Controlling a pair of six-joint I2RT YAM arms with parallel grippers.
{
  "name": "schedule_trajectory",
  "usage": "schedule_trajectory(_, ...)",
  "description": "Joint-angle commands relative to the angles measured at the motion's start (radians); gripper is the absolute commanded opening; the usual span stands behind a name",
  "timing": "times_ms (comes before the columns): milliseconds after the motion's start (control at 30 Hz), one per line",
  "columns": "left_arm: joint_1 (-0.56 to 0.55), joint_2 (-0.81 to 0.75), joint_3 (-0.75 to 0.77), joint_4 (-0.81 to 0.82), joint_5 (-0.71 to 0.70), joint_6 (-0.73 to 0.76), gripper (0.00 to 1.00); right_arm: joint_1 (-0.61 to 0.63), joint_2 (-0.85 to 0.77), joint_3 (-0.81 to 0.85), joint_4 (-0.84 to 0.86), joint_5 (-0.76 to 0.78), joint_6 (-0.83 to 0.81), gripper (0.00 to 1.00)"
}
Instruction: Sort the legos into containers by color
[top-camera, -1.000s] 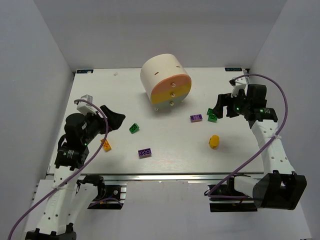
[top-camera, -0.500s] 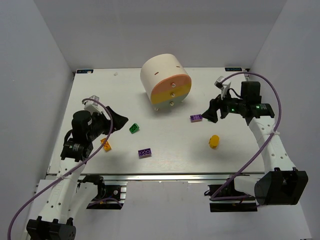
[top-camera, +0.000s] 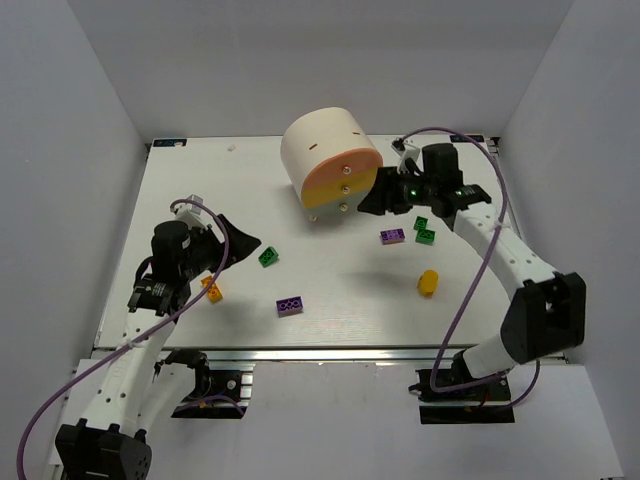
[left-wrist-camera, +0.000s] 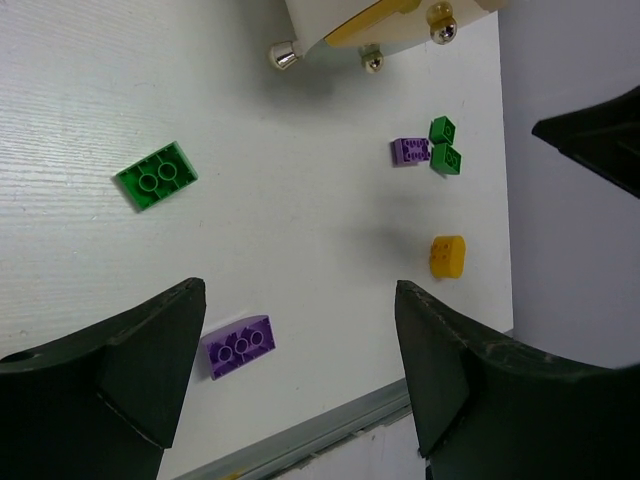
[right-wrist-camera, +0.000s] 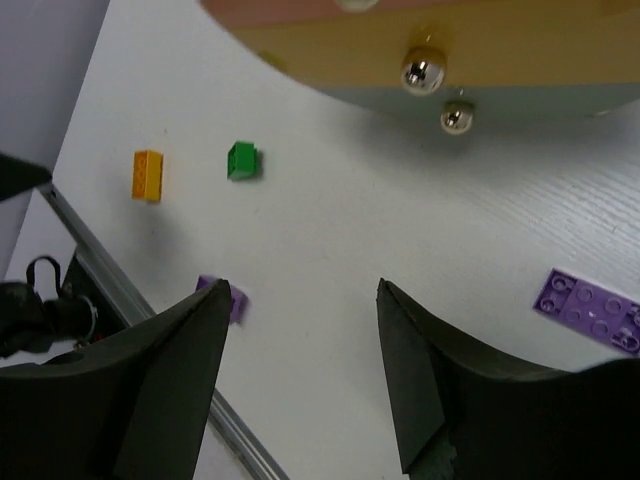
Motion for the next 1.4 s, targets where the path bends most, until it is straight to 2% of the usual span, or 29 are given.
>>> schedule_trajectory(0, 0.006, 0.009, 0.004, 0.027, 0.002, -0.018, 0.86, 0.035, 0.083, 0.142, 0.103, 0.139, 0.235, 0.67)
schedule_trajectory(133, 0.006, 0.006, -0.006, 0.038, -0.003, -0.027, 0.86, 0.044, 0.194, 0.220, 0.138, 0.179, 0.294, 0.68)
schedule_trajectory(333, 0.006, 0.006, -0.018, 0.038, -0.003, -0.034, 0.86, 0.057, 0.298, 0.282, 0.189, 0.194, 0.349, 0.64)
schedule_trajectory(700, 0.006, 0.003, -0.038, 0.035, -0.004, -0.027, 0.86, 0.067, 0.352, 0.349, 0.218, 0.188, 0.374, 0.51)
schedule_trajectory(867, 0.006, -0.003, -0.038, 0.027, -0.010, -0.024, 0.87, 0.077, 0.375, 0.372, 0.221, 0.201, 0.383, 0.50)
schedule_trajectory(1067, 0.006, -0.008, -0.046, 0.024, -0.007, -0.028, 0.86, 0.075, 0.395, 0.379, 0.225, 0.208, 0.391, 0.40)
schedule_trajectory(1367, 0.006, 0.000, -0.043, 0.032, -0.004, -0.029, 0.86, 0.071, 0.379, 0.340, 0.241, 0.225, 0.366, 0.17)
